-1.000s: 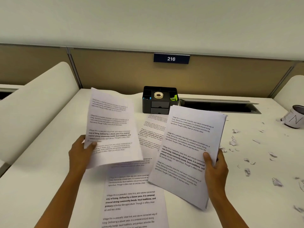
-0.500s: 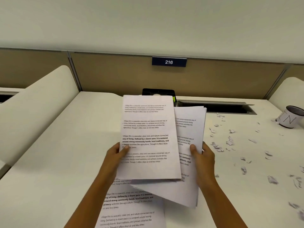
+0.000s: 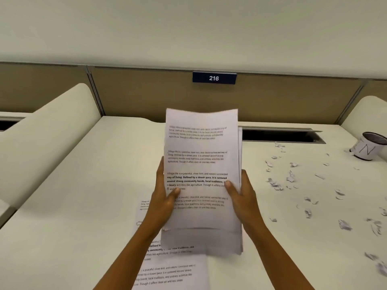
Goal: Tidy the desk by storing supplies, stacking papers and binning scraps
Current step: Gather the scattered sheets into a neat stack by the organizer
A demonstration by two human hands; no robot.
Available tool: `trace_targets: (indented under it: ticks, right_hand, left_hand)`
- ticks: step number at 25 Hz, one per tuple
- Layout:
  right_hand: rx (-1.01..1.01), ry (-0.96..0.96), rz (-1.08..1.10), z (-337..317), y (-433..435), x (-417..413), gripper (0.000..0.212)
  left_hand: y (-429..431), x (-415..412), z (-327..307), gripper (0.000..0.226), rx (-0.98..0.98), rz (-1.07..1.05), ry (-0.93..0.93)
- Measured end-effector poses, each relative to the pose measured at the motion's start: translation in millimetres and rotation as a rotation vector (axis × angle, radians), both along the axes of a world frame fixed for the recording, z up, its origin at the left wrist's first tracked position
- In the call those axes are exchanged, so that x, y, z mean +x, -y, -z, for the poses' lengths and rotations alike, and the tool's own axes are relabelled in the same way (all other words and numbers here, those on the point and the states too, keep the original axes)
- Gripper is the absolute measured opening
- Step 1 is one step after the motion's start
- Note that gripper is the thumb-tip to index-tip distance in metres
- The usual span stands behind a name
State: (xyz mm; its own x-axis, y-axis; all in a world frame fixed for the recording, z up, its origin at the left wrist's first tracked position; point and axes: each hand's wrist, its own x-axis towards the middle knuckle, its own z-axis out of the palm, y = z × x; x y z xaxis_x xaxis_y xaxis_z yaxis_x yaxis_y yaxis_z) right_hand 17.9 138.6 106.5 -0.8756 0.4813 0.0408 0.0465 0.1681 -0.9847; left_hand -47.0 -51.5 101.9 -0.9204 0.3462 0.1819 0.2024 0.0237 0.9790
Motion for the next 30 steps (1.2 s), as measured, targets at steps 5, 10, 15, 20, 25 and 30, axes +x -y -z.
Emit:
trace_targets:
  ticks: [5, 10, 15, 20, 25, 30]
  right_hand:
    - [0.003, -0.26, 0.019, -8.5, 8.5, 2.0, 0.034]
    - [-0.03, -0.343, 0.042, -5.5, 8.3, 7.8, 0.042]
    - [-0.005, -0.276, 0.072, 14.6, 4.5, 9.2, 0.037]
    - [0.02, -0.276, 0.194, 17.1, 2.4, 12.0, 0.031]
    - [0.099, -0.307, 0.306, 8.7, -13.9, 21.6, 0.041]
    - [0.25, -0.318, 0.332, -0.1, -24.9, 28.8, 0.038]
  left_hand:
    - [-12.3, 2.6, -20.4, 0.057, 0.03, -0.142, -0.146]
    - [-12.4, 9.2, -22.1, 0.057, 0.124, -0.175, -0.194]
    - [-6.6, 16.2, -8.8, 0.046, 0.095, -0.183, -0.108]
    - [24.1, 15.1, 31.4, 0.047, -0.759, -0.543, -0.001]
    - [39.7, 37.2, 50.5, 0.078, -1.248, -0.417, 0.306]
    - [42.2, 31.6, 46.8, 0.068, -1.166, -0.409, 0.341]
